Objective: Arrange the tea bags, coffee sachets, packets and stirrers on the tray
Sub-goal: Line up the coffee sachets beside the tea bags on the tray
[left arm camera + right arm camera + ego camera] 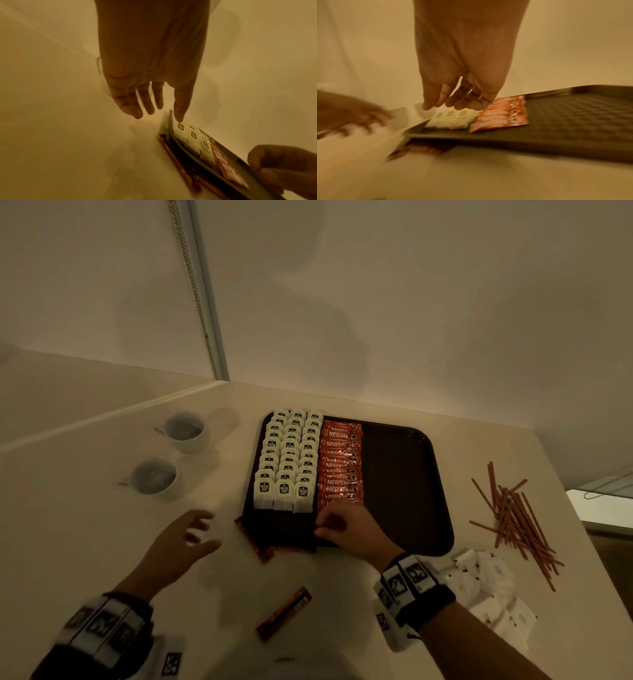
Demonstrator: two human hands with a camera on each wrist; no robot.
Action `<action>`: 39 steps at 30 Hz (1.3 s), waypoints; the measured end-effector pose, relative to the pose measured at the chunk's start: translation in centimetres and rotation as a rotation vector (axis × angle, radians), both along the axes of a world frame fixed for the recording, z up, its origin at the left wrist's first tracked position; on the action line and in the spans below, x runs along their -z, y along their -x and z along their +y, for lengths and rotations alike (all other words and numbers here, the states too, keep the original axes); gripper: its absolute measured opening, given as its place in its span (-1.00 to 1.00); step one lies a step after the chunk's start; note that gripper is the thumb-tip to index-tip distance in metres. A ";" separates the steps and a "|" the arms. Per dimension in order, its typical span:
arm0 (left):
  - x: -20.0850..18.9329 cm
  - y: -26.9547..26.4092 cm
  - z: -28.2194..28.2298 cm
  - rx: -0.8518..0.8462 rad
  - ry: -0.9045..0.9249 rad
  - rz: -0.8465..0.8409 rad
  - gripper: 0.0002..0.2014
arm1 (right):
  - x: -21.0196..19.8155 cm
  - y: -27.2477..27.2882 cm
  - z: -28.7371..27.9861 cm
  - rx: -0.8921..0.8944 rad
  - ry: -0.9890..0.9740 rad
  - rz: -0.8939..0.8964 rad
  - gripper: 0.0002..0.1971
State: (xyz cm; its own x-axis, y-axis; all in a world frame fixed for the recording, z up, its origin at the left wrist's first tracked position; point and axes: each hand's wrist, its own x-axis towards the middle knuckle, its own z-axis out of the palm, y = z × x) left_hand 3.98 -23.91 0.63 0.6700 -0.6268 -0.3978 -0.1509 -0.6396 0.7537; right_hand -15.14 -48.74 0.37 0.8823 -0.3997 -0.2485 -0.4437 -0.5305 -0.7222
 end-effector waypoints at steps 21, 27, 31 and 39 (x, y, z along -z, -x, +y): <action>5.2 2.6 -2.5 -0.023 -0.042 -0.183 -0.59 | 2.9 0.9 10.5 -0.158 0.304 0.336 -0.20; 3.4 1.4 -0.9 0.185 -0.151 -0.181 -0.92 | 3.0 0.5 9.4 -0.107 0.307 0.395 -0.09; 1.6 1.3 -0.7 0.014 -0.007 0.195 -0.87 | 2.9 1.2 9.2 -0.146 0.396 0.258 -0.26; -1.2 2.1 -2.7 -0.102 0.180 0.356 -0.70 | 2.3 0.6 9.1 -0.169 0.330 0.253 -0.56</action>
State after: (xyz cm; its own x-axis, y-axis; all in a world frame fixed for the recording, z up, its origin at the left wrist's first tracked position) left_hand 1.93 -26.60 1.86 0.5729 -0.6447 -0.5061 0.1969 -0.4911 0.8486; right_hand -15.76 -39.63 -1.97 0.8699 -0.3490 -0.3485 -0.4719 -0.7944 -0.3823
